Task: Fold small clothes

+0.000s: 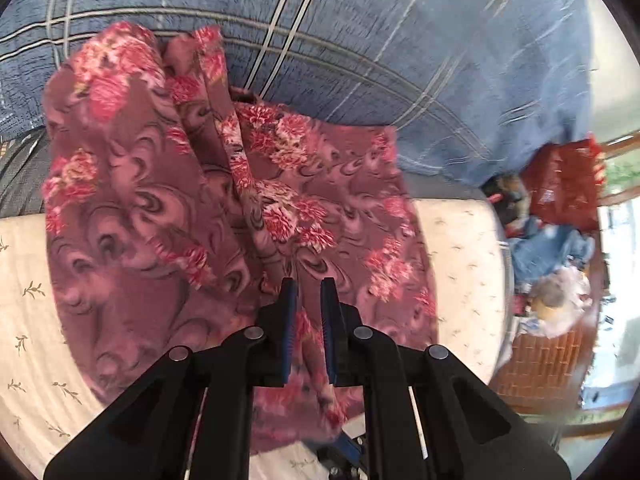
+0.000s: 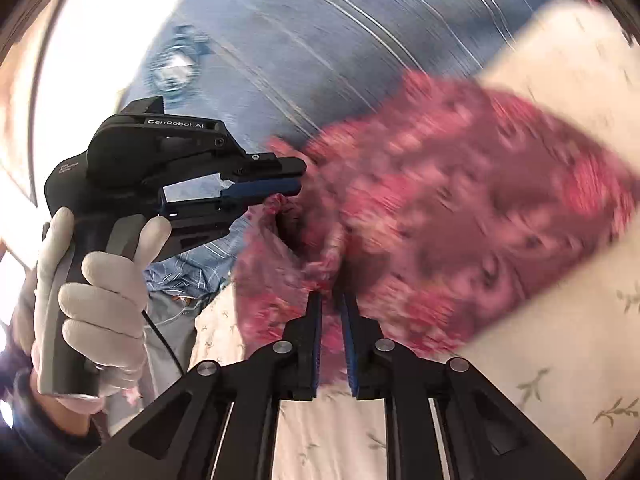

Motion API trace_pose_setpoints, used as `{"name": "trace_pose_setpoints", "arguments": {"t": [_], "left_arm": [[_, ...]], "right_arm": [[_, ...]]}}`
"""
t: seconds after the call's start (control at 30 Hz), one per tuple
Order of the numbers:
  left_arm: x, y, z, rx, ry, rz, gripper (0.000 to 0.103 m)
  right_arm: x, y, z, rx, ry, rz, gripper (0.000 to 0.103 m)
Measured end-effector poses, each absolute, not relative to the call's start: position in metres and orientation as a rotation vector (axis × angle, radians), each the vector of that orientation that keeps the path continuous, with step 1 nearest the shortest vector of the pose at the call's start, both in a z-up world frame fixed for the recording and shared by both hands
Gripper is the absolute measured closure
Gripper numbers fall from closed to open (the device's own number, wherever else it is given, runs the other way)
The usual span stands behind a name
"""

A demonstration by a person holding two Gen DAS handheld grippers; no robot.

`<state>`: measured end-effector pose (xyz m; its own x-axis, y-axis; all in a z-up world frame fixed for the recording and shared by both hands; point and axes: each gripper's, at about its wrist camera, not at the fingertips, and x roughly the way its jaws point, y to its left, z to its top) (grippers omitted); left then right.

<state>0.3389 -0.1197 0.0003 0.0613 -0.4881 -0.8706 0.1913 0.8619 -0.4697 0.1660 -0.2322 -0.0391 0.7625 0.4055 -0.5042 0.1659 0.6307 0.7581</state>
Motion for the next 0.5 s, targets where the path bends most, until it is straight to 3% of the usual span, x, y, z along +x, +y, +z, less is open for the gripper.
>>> {"name": "trace_pose_setpoints", "arguments": {"t": [0.07, 0.13, 0.17, 0.4, 0.5], "left_arm": [[0.346, -0.125, 0.008, -0.248, 1.421, -0.526, 0.089], [0.354, -0.127, 0.019, -0.197, 1.430, -0.499, 0.061], [0.357, -0.127, 0.023, -0.166, 1.440, -0.472, 0.039], [0.362, -0.151, 0.030, 0.161, 1.449, -0.344, 0.038], [0.367, -0.158, 0.016, 0.271, 1.438, -0.271, 0.038]], "right_arm": [[0.164, -0.233, -0.039, 0.936, 0.697, 0.187, 0.058], [0.165, -0.231, -0.035, 0.929, 0.681, 0.209, 0.043], [0.168, -0.228, -0.032, 0.915, 0.671, 0.230, 0.043], [0.191, -0.218, -0.035, 0.870, 0.644, 0.206, 0.043], [0.192, -0.218, -0.039, 0.874, 0.626, 0.210, 0.048]]}}
